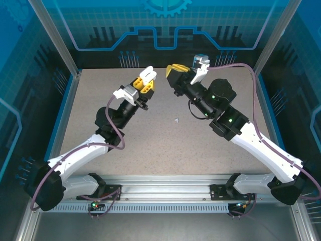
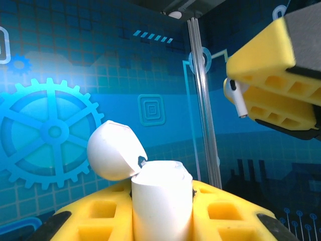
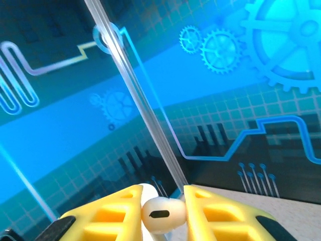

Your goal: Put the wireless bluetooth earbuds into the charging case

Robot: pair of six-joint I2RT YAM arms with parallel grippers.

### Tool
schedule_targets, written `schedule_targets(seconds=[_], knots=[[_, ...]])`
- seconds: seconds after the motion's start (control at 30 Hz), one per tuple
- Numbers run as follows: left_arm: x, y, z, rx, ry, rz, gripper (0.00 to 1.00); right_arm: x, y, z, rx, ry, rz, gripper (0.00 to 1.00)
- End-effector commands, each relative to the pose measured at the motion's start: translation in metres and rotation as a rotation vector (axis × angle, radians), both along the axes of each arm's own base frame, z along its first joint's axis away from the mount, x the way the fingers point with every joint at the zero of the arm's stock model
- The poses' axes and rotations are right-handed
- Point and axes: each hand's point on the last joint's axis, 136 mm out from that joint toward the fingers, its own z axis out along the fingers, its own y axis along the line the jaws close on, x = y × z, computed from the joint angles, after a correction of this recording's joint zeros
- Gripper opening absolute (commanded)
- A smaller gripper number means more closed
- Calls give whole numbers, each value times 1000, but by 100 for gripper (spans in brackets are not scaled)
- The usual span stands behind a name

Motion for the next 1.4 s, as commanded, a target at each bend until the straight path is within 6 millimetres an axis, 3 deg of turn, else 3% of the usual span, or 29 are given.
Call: schedule_targets(seconds=[0.0,0.43,1.07,1.37], knots=[[-8,7,31,-70,-81,18,0,-8,12,19,98,-42,61,24],[-3,2,27,-58,-63,18,0,-6,60,9,139,2,180,23],[-1,-1,25,-50,-56,11,0,-6,67,9,153,8,204,21],[-2,-2,28,-44,-61,11,0,-3,71,-8,125,44,206,20]])
